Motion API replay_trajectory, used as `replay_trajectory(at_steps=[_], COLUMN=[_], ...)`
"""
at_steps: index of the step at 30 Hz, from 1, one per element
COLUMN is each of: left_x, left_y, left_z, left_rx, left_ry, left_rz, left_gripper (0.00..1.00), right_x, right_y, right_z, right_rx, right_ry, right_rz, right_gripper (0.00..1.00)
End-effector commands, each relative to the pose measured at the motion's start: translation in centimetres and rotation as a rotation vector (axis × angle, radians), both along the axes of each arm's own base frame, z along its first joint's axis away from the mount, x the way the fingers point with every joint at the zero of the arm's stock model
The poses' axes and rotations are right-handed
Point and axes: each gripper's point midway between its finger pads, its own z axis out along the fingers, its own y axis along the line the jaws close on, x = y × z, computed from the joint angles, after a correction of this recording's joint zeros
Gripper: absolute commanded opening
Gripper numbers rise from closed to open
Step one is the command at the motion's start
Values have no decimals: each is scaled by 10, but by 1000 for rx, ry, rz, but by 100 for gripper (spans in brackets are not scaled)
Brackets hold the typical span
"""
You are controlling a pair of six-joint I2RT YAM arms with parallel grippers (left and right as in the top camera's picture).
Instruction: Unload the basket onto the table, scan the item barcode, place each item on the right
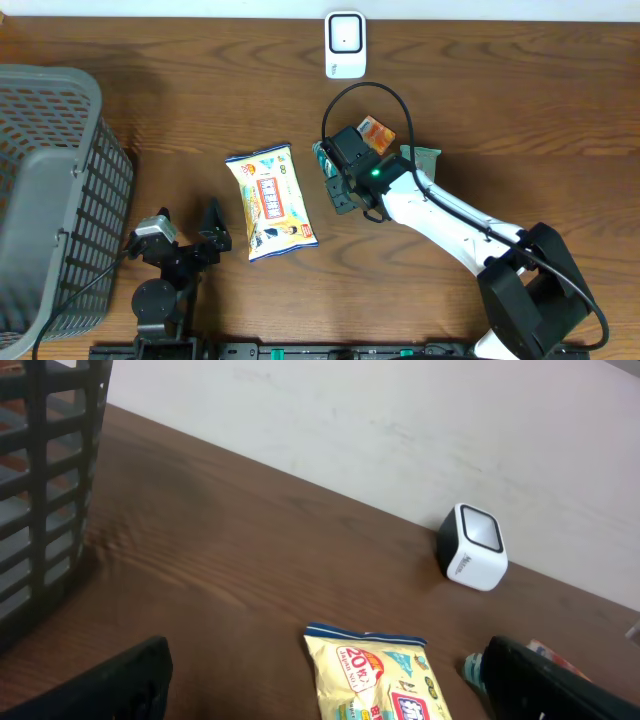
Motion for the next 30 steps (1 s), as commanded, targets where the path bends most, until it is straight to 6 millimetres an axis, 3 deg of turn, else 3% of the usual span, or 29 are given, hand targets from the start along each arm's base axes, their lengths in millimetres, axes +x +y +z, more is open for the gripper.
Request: replay_trajectory(at_steps=[1, 7, 12, 15, 20, 30], left_x=[-1, -1, -1, -1, -1, -1], left_y=[-1, -1, -1, -1, -1, -1], left_z=[-15, -15, -15, -15, -15, -15], left_rx=[0, 0, 0, 0, 0, 0], left_ry=[42, 42, 42, 42, 42, 42], left_rz=[-6, -6, -6, -6, -6, -6], left_gripper=[97, 97, 97, 97, 97, 97], right_x=[0, -31, -48, -46, -42, -22], right_y=[-4, -14, -23, -22, -19, -3], right_z=[0, -39, -55, -55, -51, -9], right_rx=[-17, -58, -89, -84, -74, -31], right_ry=[-6, 114, 159, 153, 142, 83], right_rz=[-1, -30, -35, -34, -35, -15], right_gripper=[1, 1, 5, 28, 56, 79])
